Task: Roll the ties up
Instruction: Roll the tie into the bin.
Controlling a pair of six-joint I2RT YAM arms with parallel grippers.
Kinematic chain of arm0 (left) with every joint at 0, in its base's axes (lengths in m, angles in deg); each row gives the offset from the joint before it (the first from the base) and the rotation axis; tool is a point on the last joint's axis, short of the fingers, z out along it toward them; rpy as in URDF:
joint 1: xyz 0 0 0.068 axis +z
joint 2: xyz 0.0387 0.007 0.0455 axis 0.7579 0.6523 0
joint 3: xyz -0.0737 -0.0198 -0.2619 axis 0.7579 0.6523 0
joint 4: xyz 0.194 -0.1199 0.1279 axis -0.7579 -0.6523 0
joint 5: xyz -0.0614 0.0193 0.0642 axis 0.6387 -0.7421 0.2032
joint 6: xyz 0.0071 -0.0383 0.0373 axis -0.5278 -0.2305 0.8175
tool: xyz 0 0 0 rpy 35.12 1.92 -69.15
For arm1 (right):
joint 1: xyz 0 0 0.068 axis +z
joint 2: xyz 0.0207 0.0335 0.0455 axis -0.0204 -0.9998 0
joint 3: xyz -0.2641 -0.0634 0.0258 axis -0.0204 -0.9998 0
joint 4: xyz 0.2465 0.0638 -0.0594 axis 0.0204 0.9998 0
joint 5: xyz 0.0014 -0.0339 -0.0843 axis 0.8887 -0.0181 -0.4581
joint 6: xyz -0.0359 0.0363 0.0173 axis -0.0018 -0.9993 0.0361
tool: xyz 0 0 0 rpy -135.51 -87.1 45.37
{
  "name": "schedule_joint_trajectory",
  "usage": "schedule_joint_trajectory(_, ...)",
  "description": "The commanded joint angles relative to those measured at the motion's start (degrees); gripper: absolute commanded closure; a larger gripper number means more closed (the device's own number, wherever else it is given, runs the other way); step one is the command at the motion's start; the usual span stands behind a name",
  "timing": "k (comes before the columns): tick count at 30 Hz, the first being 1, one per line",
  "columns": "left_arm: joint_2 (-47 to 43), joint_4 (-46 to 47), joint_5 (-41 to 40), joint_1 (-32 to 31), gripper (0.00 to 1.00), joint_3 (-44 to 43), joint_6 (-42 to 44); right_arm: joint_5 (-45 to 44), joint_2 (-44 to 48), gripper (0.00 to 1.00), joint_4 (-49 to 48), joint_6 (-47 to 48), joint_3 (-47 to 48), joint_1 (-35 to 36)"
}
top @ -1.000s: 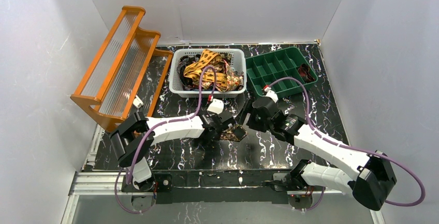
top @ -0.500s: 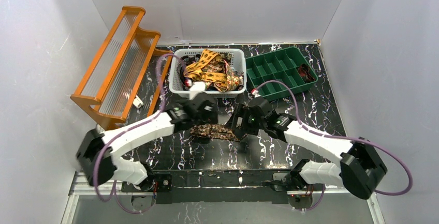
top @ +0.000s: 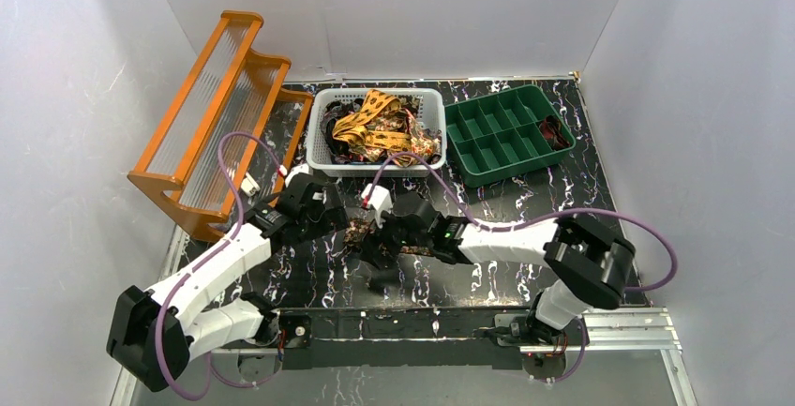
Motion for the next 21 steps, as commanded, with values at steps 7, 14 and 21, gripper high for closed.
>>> schedule_joint_trajectory(7,-4.0,-1.3,5.0,4.7,0.03,1.3,1.3,1.3,-9.1,0.01,-6.8,22.6,8.7,-0.2)
schedule_joint_trajectory(14,-5.6,-2.7,5.0,5.9,0.02,1.4,2.0,4.6,-15.6,0.01,0.9,24.1,14.1,-0.2)
schedule_joint_trajectory(21,-7.9,-4.3,4.8,6.1,0.02,2.2,1.9,6.4,-19.4,0.02,5.4,25.0,15.5,-0.5)
